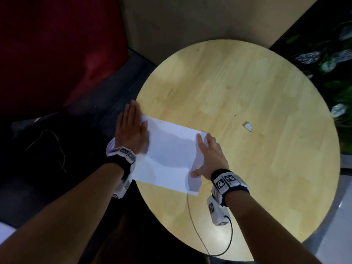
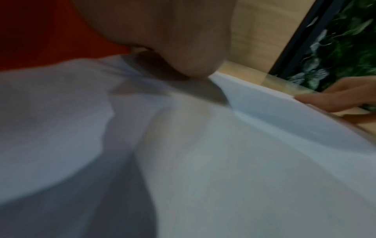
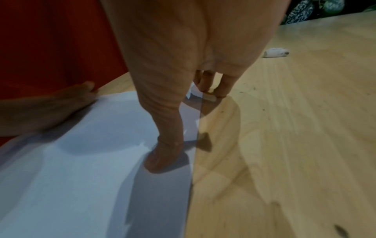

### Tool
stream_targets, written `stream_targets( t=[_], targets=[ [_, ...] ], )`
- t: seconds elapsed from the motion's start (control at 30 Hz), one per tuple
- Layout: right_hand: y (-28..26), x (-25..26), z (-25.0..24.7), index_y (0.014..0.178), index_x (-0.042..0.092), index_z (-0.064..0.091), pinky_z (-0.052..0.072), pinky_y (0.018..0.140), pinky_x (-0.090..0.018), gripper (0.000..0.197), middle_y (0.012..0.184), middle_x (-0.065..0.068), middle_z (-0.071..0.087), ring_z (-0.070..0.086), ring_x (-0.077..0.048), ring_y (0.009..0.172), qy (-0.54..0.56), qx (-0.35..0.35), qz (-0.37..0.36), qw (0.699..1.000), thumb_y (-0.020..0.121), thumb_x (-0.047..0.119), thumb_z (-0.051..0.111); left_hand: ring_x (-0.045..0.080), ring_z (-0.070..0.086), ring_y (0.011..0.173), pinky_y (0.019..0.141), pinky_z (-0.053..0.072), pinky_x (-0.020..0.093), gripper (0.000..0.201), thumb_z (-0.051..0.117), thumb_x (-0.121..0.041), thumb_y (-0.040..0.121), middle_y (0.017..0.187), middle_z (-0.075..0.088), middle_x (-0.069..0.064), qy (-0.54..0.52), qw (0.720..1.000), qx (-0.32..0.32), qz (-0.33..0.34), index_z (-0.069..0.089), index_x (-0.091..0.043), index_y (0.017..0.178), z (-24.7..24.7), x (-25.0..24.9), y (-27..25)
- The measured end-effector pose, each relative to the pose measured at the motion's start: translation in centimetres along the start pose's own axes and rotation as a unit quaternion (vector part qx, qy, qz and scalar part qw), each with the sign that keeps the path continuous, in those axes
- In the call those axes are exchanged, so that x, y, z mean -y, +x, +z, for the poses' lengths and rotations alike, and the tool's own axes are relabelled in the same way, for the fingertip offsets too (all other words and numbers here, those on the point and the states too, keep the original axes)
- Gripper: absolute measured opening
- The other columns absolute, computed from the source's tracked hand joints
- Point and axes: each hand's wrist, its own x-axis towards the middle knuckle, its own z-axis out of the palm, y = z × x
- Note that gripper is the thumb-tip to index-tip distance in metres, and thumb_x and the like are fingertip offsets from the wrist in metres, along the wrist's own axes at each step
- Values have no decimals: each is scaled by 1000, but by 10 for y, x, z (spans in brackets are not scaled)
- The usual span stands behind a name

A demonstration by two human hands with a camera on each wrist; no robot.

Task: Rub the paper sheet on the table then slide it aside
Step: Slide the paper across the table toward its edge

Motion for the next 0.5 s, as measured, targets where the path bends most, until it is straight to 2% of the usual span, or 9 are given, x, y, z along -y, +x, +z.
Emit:
stream_targets(
  t=[0.07,0.13,0.17,0.2,0.27,0.33,0.43,0.47,0.5],
  targets=[
    [0,1,-1,151,34,-11,38,105,-37,134,158,2,-13,9,-23,143,-7,6,5,1000,60,46,87,27,21,155,124,21,46,64,29,-37,105,168,20,12,-13,996,-6,87,24,-4,160,12,-40,-2],
    [1,2,-2,151,34,-13,37,107,-35,136,159,0,-14,8,-24,143,-14,12,10,1000,60,46,86,23,17,156,123,22,47,63,24,-41,107,169,17,8,-22,974,64,218,23,-9,161,30,-81,-18],
    [1,1,-2,151,34,-14,37,107,-35,136,159,0,-15,8,-24,143,-17,13,11,1000,60,46,86,21,15,156,123,20,46,63,20,-44,107,170,15,5,-10,961,102,257,21,-12,162,38,-92,-28],
    [1,1,-2,151,34,-14,37,107,-35,136,159,0,-15,8,-24,143,-17,14,12,1000,60,47,86,19,15,156,124,18,44,63,19,-45,107,170,14,3,8,957,112,268,22,-14,162,43,-91,-34],
    [0,1,-2,151,35,-14,36,107,-35,136,159,1,-15,7,-23,144,-11,12,10,1000,60,46,86,20,22,155,122,23,45,61,21,-43,108,168,21,4,23,969,77,233,28,-13,160,40,-62,-33],
    [-2,1,-2,151,35,-13,37,107,-35,135,159,2,-16,5,-22,145,-2,10,7,1000,60,44,86,28,30,151,117,33,49,60,28,-36,106,165,27,13,43,983,29,178,33,-5,157,29,-17,-25],
    [-3,3,-3,151,35,-11,43,101,-36,134,159,4,-16,4,-20,144,-1,10,12,1000,60,43,86,31,26,153,121,23,49,65,29,-34,103,166,22,16,29,1000,-5,-10,25,-1,159,2,29,-17],
    [-3,4,-3,151,35,-11,45,100,-36,134,158,4,-16,4,-20,144,-3,10,13,1000,60,43,87,33,26,152,121,20,48,65,29,-33,103,166,22,18,16,999,-24,-45,25,0,159,-1,23,-17],
    [-2,4,-4,151,35,-11,45,100,-36,134,158,5,-16,4,-20,144,-7,10,13,1000,60,44,87,34,28,151,120,19,46,65,31,-32,103,165,24,20,3,998,-41,-44,26,1,158,3,4,-18]
  ],
)
